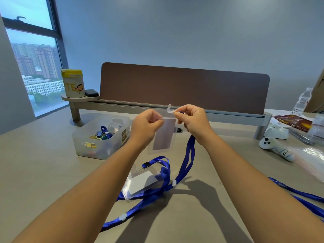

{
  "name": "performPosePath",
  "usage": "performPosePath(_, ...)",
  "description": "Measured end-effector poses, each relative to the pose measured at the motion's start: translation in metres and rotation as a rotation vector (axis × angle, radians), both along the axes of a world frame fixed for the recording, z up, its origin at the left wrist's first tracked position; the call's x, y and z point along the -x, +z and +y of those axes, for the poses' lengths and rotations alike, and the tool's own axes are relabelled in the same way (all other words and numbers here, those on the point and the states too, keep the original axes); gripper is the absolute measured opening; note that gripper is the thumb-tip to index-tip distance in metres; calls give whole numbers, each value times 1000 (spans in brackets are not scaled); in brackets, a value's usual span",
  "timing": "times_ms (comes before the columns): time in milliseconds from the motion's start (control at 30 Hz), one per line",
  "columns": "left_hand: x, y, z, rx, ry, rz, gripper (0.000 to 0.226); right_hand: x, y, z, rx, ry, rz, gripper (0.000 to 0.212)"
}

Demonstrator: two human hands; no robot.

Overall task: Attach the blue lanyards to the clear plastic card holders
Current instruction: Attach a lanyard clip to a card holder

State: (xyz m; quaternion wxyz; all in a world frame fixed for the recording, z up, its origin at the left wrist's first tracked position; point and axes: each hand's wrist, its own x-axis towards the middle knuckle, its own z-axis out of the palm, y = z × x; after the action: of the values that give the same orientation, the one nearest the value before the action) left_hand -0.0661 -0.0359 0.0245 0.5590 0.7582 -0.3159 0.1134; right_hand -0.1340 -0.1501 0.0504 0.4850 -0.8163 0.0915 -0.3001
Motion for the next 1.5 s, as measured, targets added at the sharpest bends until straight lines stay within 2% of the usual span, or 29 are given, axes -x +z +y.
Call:
performPosePath(100,0,11,-3,87,29,-63,8,-2,14,-5,156,-77,-63,10)
performPosePath(233,-1,28,-8,89,89,-214,14,-4,33,-9,341,-148,-54,16)
performPosePath(300,-3,34,-9,44,126,-317,14,-3,40,-12,298,-113,-12,14)
performPosePath(400,-3,35,-9,-36,178,-456,14,2,41,-15,119,-4,101,24)
performPosePath(500,1,31,-11,-86,178,-512,14,1,28,-15,108,-10,146,21)
performPosePath(633,-5,18,-9,-145,199,-417,12,-3,9,-18,186,-123,102,6)
performPosePath(700,-9,10,-3,-172,215,-359,13,-4,3,-24,221,-176,103,13)
performPosePath(800,-10,-2,6,-194,223,-245,13,-3,-4,-28,170,-138,140,28)
performPosePath(967,0,-29,29,-225,216,-111,11,15,-47,-12,155,37,376,42)
performPosePath(1100,18,-51,44,-251,219,-68,12,28,-97,7,121,93,572,56)
performPosePath(1200,28,-63,49,-276,204,-49,12,35,-126,13,101,79,670,57)
performPosePath(1300,31,-71,51,-300,193,-29,12,40,-144,9,224,43,756,58)
performPosePath(1400,32,-74,49,-298,185,-19,12,43,-149,3,302,-35,727,49)
performPosePath(1500,35,-72,43,-299,182,-21,14,46,-148,-4,289,-80,722,46)
